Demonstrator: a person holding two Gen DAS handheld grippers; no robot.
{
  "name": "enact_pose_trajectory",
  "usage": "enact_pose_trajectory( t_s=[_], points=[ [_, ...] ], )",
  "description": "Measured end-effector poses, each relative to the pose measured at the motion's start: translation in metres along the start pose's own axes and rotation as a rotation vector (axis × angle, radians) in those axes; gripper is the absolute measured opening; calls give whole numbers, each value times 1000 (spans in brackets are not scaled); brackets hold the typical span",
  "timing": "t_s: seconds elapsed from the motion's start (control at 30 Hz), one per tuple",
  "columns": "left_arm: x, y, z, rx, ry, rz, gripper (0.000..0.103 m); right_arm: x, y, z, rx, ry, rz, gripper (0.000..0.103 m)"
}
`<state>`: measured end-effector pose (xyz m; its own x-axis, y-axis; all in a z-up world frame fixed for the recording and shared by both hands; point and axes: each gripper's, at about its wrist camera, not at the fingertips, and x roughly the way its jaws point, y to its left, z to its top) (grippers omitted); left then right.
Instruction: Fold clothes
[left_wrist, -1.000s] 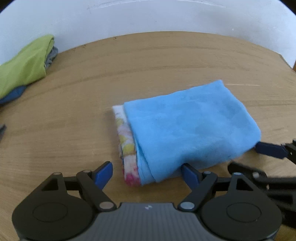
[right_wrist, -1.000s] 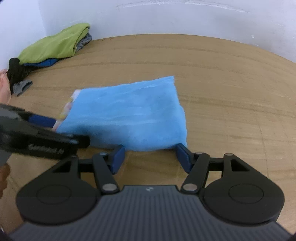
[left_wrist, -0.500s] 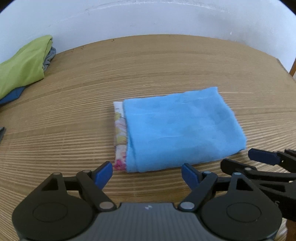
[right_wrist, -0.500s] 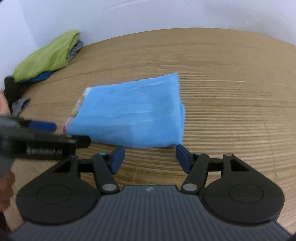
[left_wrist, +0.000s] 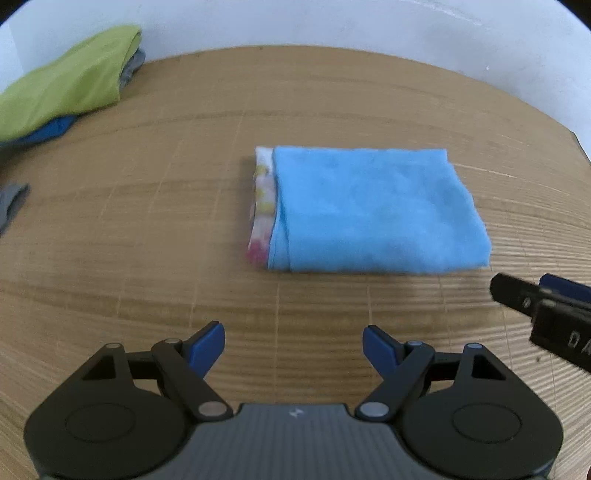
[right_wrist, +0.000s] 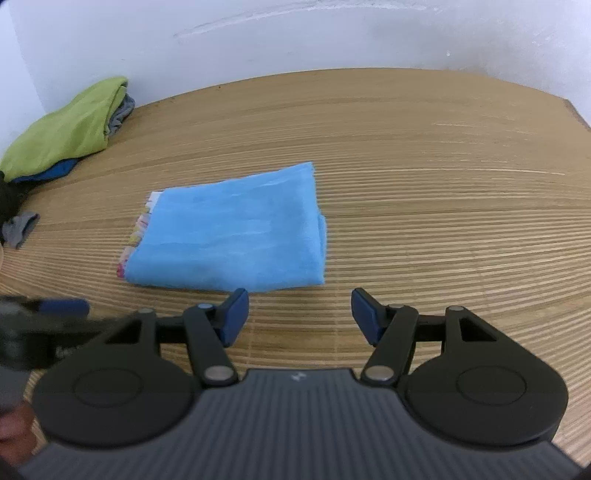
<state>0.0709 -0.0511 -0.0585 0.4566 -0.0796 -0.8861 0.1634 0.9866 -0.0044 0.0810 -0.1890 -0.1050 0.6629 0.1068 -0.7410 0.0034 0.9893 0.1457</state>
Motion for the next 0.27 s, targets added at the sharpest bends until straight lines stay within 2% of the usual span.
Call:
enact_pose_trajectory(
  t_s=[0.27],
  points=[
    [-6, 8, 1, -16, -36, 29, 83, -3, 2, -2, 8, 6, -6, 64]
  ],
)
